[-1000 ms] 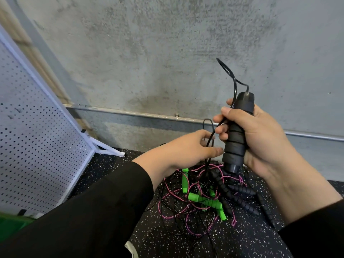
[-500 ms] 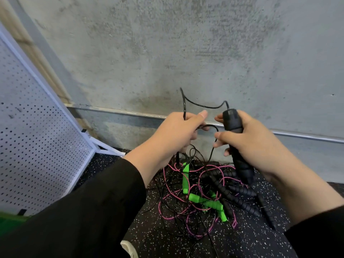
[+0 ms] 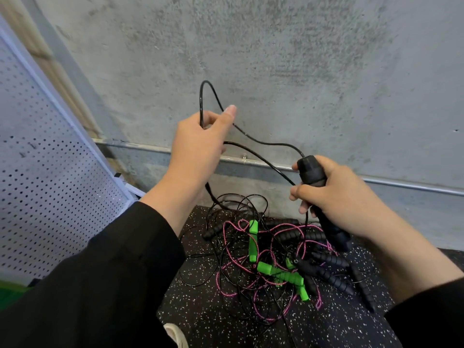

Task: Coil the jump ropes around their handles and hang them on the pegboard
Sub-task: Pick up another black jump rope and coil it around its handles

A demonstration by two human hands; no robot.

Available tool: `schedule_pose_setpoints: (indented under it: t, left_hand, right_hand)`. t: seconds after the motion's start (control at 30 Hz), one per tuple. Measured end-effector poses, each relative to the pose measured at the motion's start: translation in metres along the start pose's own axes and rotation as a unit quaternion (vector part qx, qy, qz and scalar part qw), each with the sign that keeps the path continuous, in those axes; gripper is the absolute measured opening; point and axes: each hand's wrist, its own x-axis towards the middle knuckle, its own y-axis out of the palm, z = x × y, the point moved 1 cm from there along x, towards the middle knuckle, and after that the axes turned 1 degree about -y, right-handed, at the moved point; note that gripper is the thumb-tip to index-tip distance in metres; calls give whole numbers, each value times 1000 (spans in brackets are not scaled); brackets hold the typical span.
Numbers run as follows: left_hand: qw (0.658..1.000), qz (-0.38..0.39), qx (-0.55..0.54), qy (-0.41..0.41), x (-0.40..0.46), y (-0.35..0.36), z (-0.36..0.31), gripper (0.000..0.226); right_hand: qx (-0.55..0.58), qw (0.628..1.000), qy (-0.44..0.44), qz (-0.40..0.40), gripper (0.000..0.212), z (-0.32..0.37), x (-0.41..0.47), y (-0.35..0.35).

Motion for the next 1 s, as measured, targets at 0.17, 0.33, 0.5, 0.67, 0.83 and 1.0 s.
schedule_pose_setpoints:
  t: [0.17,0.33,0.5,0.67,0.83,1.0]
  left_hand:
    - [990,27,134,-22,2,1,11,52]
    - [985,-99,120,77,-7,4,9,19]
    - [948,217,215,87,-32,33,12,33]
    - [844,419,326,73,-61,61,28,28]
    - [870,373,311,83,-59,68,28,18]
    - [941,275,195,31,-46,58,20,26]
  right_hand:
    - [101,994,-7,-51,30,6,0,1]
    - [149,986,-6,-74,32,10,-1,3]
    - [186,978,-10,-94,30,15,-3,4]
    - [243,965,-4,-96,31,23,-5,2]
    - [293,950,-2,-106,31,27,-7,0]
    - [262,959,28,-104,27,12,-4,0]
